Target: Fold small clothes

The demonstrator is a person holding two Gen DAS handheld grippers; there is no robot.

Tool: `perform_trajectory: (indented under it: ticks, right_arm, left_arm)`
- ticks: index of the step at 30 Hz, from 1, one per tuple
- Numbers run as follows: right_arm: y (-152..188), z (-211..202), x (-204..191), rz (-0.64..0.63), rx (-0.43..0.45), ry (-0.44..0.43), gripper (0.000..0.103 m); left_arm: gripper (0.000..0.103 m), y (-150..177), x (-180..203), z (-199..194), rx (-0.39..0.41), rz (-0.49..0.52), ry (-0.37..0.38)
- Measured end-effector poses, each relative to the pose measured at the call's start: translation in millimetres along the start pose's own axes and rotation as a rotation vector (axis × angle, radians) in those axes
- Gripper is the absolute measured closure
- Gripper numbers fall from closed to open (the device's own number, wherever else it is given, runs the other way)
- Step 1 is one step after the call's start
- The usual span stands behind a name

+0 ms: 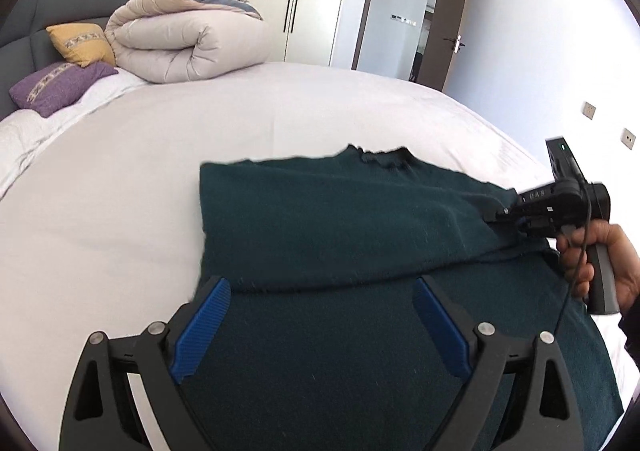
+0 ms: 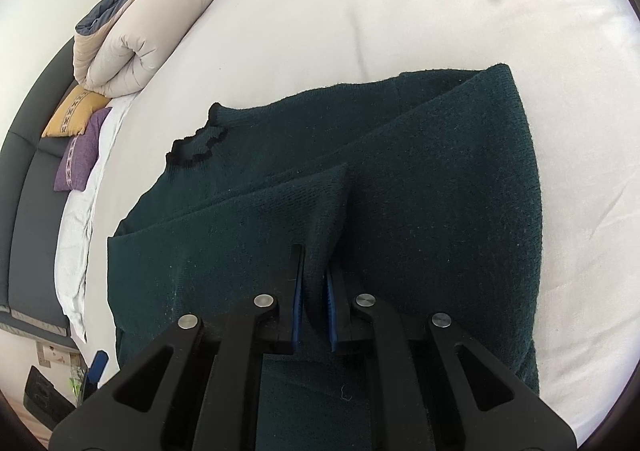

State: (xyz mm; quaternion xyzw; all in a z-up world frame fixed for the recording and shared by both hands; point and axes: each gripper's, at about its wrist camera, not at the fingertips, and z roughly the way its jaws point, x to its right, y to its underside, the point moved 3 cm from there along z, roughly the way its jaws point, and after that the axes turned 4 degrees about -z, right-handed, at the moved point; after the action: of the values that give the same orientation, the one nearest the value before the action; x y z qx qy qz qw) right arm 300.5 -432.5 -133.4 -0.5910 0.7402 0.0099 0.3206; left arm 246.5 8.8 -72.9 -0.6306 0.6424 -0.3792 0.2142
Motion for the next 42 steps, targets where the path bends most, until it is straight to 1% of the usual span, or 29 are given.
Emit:
perform_trajectory:
  ticks: [2,3,4,7,8,10,11,13,15,17,18,19,20,21,22,23,24,26,27,28,29,30,31,32,33,35,37,40,42]
  right_arm:
    - [1,0,8,0.041,0.002,-0.044,0.094]
    - [3,-2,11,0.051,0.003,-0.053,0.094]
    - [4,-5,13,0.049,0.007,-0.049,0.094]
    - [9,-16,15,0.056,0.018,-0.008,0.094]
    - [9,-22,14,0.054,0.035,0.023,0.094]
    - [5,-40,7,0.009,0.108,0.086,0.094]
    - [2,-48,0,-0.018,0.145,0.079,0.094]
    - [-3,-54,-17,-0.049,0.172,-0.006,0.094]
    - [-7,-45,-38,-0.087,0.142,-0.116,0.094]
    - [-9,-21,-52,-0.108,0.082,-0.202,0.094]
    - [-10,-8,-54,-0.116,0.062,-0.213,0.092]
    - [-10,7,-50,-0.113,0.036,-0.203,0.089]
    - [-8,22,-38,-0.077,-0.002,-0.174,0.086]
    - [-5,31,-24,-0.013,-0.009,-0.218,0.087]
    - [-3,28,-12,0.031,0.025,-0.300,0.089]
    - [0,22,-2,0.064,0.044,-0.334,0.089]
    - [5,15,9,0.093,0.058,-0.335,0.089]
    - [17,-6,31,0.141,0.088,-0.343,0.089]
    - [26,-21,41,0.157,0.104,-0.316,0.089]
    - [33,-34,49,0.155,0.115,-0.286,0.087]
    - [42,-52,55,0.137,0.135,-0.230,0.083]
    - [54,-72,58,0.113,0.163,-0.177,0.081]
    - [66,-89,62,0.093,0.181,-0.154,0.079]
    - [80,-107,65,0.077,0.196,-0.141,0.072]
    - [97,-124,69,0.068,0.210,-0.129,0.055]
    - [133,-155,76,0.058,0.255,-0.105,0.033]
    - [171,-180,78,0.021,0.280,-0.095,0.032]
    - [225,-197,84,0.007,0.246,-0.082,0.032]
    - [259,-202,89,0.014,0.219,-0.083,0.032]
  left_arm:
    - [0.009,-24,-8,8,0.011,-0.018,-0.012]
    - [0.010,-34,-13,16,0.007,-0.019,-0.034]
    - [0.014,-43,-18,25,0.005,-0.014,-0.060]
    - [0.036,-62,-29,57,-0.062,-0.014,-0.084]
    - [0.040,-66,-32,65,-0.074,-0.007,-0.101]
    - [0.041,-70,-36,82,-0.087,0.008,-0.139]
    - [0.042,-70,-39,91,-0.101,0.008,-0.155]
    - [0.044,-63,-46,112,-0.157,-0.006,-0.175]
    - [0.045,-48,-53,131,-0.209,-0.031,-0.181]
    - [0.044,-40,-50,133,-0.181,-0.002,-0.204]
    - [0.044,-39,-49,133,-0.179,0.008,-0.212]
    - [0.044,-39,-50,133,-0.181,0.003,-0.206]
    - [0.043,-39,-53,133,-0.182,-0.011,-0.189]
    - [0.043,-39,-57,133,-0.183,-0.026,-0.169]
    - [0.043,-39,-60,131,-0.182,-0.040,-0.149]
    - [0.043,-39,-62,130,-0.181,-0.045,-0.136]
    - [0.043,-39,-63,127,-0.181,-0.044,-0.127]
    - [0.043,-37,-64,117,-0.184,-0.050,-0.119]
    - [0.041,-34,-67,108,-0.194,-0.052,-0.129]
    - [0.032,-29,-71,98,-0.215,-0.062,-0.151]
    - [0.030,-24,-77,86,-0.230,-0.094,-0.149]
    - [0.030,-18,-82,69,-0.229,-0.131,-0.120]
    - [0.030,-11,-86,48,-0.219,-0.157,-0.094]
    - [0.027,-3,-89,27,-0.207,-0.168,-0.086]
    - [0.024,6,-90,5,-0.198,-0.172,-0.083]
    - [0.018,27,-93,-38,-0.194,-0.197,-0.055]
    - [0.017,53,-96,-74,-0.215,-0.232,-0.013]
    - [0.017,93,-101,-114,-0.268,-0.293,0.021]
    - [0.017,123,-102,-131,-0.317,-0.329,0.035]
